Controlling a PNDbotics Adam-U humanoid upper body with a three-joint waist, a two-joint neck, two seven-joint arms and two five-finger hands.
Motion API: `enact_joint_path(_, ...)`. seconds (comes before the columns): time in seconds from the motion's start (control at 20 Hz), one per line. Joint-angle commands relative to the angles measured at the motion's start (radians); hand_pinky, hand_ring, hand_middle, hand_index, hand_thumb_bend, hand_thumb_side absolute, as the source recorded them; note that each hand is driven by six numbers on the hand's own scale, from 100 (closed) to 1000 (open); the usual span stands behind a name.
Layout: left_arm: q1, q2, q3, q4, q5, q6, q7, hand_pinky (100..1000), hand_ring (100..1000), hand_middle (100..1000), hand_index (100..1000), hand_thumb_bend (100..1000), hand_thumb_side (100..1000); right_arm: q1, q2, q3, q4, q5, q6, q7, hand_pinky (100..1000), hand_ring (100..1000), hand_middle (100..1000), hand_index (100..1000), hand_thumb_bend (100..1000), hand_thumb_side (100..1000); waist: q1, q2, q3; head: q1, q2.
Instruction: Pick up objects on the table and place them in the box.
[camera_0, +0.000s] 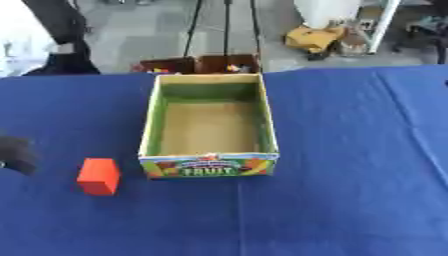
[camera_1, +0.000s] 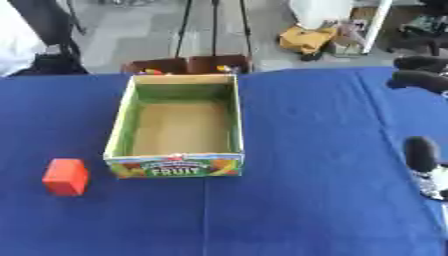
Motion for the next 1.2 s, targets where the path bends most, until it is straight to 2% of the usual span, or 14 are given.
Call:
enact_joint_path(0.05,-0.006,0.097,0.016,-0.016,-0.073,-0.008,0.047,628,738,791,969,100,814,-0.006,-0.02,-0.002,-0.019,-0.005,0.001,0.003,657,750,577,778,320,1000,-0.005,-0.009,0.001,0.007,0.005)
enact_joint_path(0.25,-0.011,0.209,-0.003,-0.016,-0.233,-0.002,0.127,633,761,813,987,100,818,-0.006,-0.022,0.0,-0.019,-0.008,0.002,0.007,657,750,577,778,320,1000,0.0,-0.012,-0.003,0.014,0.006)
enact_joint_path(0.5,-0.032,0.355,-0.049,-0.016,-0.374,0.02,0.192,679,823,874,1000,100,753,-0.004,-0.024,0.004,-0.019,-0.012,0.002,0.013,658,751,577,778,321,1000,0.006,-0.015,-0.004,0.018,0.009)
enact_joint_path(0.7,-0.057,0.448,-0.113,-0.016,-0.43,0.08,0.162,697,851,913,1000,100,775,-0.005,-0.025,0.007,-0.019,-0.016,0.0,0.018,657,751,577,778,319,1000,0.008,-0.014,-0.015,0.025,0.01)
enact_joint_path(0.85,-0.083,0.491,-0.145,-0.016,-0.432,0.151,0.109,694,854,918,1000,100,746,-0.008,-0.026,0.008,-0.019,-0.019,-0.002,0.02,657,750,577,778,318,1000,0.007,-0.011,-0.025,0.029,0.005)
enact_joint_path(1.0,-0.112,0.522,-0.165,-0.016,-0.441,0.195,0.053,701,865,928,1000,100,748,-0.008,-0.025,0.01,-0.019,-0.021,-0.004,0.022,658,751,576,778,317,1000,0.007,-0.009,-0.033,0.03,0.001)
enact_joint_path(1.2,-0.153,0.547,-0.179,-0.016,-0.483,0.236,-0.022,725,896,967,1000,100,974,-0.009,-0.024,0.012,-0.019,-0.024,-0.006,0.026,658,751,575,777,316,1000,0.007,-0.008,-0.039,0.03,-0.002)
